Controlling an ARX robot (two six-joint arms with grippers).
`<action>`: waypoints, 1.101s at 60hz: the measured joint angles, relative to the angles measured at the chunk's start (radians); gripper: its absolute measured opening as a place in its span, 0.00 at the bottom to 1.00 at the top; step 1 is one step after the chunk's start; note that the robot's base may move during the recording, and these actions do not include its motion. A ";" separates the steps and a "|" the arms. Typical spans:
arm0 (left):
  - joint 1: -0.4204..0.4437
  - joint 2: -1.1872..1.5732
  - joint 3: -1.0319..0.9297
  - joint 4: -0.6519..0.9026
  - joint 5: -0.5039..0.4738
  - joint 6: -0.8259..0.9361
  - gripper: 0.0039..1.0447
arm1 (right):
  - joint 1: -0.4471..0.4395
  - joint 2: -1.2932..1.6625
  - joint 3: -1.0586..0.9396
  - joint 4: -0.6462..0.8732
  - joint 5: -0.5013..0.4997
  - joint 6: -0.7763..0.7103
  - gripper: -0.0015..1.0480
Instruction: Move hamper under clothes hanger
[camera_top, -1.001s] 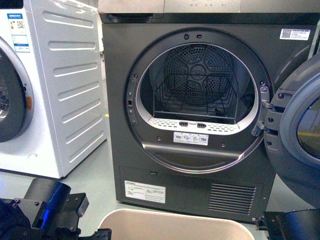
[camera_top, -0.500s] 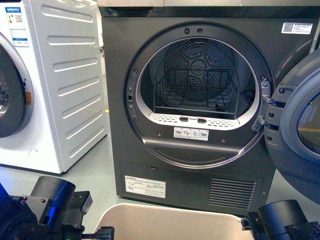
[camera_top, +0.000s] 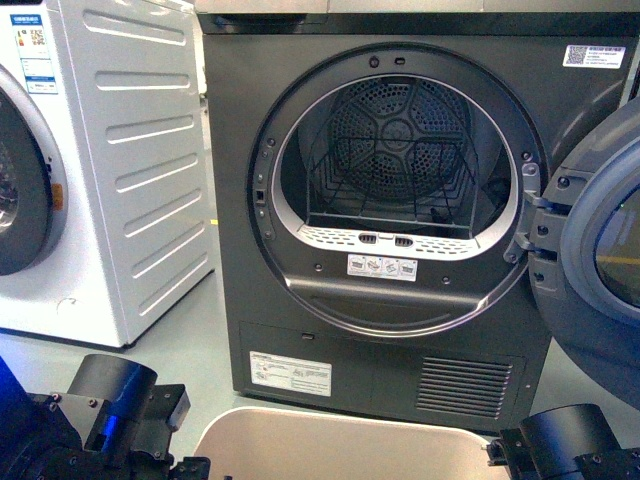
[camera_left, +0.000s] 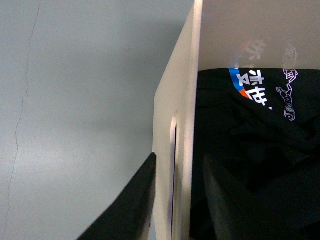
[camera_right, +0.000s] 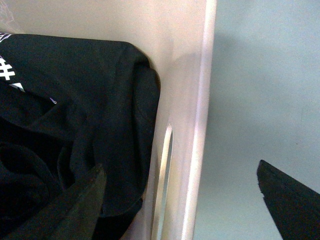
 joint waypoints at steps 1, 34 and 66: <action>0.000 0.000 0.000 0.000 0.000 0.000 0.27 | 0.000 0.000 0.000 -0.001 0.000 -0.001 0.82; -0.014 -0.021 -0.027 0.000 -0.026 0.022 0.04 | 0.006 -0.008 -0.003 -0.001 0.023 0.006 0.03; -0.001 -0.134 -0.077 0.000 -0.031 0.022 0.04 | 0.012 -0.081 -0.013 -0.014 0.027 0.005 0.03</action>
